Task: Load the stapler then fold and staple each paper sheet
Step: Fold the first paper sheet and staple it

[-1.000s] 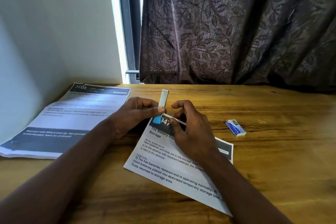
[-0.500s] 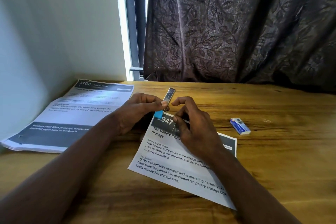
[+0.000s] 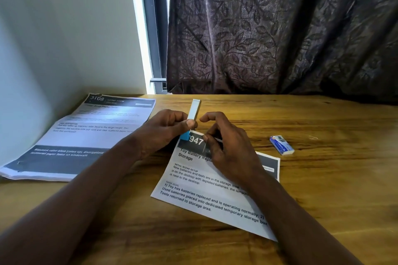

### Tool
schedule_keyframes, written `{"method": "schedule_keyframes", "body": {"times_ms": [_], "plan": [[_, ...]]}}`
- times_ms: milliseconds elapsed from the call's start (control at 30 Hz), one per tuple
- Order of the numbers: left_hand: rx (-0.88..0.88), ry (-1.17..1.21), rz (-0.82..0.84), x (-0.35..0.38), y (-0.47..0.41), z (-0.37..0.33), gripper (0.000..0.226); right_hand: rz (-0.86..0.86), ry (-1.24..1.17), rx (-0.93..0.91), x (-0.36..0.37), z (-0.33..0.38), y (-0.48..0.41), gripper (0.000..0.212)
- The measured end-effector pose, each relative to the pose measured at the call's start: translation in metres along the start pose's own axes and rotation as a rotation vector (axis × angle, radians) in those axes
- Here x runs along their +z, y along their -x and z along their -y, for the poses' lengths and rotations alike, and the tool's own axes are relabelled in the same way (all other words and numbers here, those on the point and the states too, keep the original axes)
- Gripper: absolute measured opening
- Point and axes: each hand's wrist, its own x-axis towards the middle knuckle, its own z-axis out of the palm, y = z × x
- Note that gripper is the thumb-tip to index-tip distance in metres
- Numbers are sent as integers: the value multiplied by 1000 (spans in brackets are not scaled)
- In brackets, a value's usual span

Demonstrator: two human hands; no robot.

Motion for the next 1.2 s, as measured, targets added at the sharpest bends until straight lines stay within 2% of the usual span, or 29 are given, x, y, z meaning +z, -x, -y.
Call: {"method": "schedule_keyframes", "body": {"times_ms": [300, 433, 533, 633, 733, 900, 1033, 1100, 1133, 1200], "plan": [[26, -43, -80, 6, 0, 2, 30, 5, -23, -7, -1, 1, -1, 40], [17, 28, -85, 7, 4, 1, 27, 10, -39, -10, -1, 5, 0, 39], [16, 120, -88, 8, 7, -2, 32, 3, -57, 3, -2, 5, 1, 38], [-4, 236, -168, 10, 10, -4, 32, 10, -57, 5, -3, 5, 1, 37], [6, 372, -333, 11, 5, -4, 37, 25, 10, -11, -1, 6, 2, 32], [55, 114, -483, 6, 7, -4, 35, 18, 59, -19, -1, 6, 2, 28], [-4, 199, -462, 6, 10, -4, 32, 9, 118, -33, -1, 6, 2, 25], [-14, 163, -451, 5, 10, -5, 32, 3, 155, -36, 0, 6, 1, 26], [10, 55, -458, 4, 10, -3, 31, 1, 171, -31, -1, 6, 1, 28], [74, -352, -497, -1, 13, 1, 26, -1, 199, -18, -2, 5, -1, 31]]}}
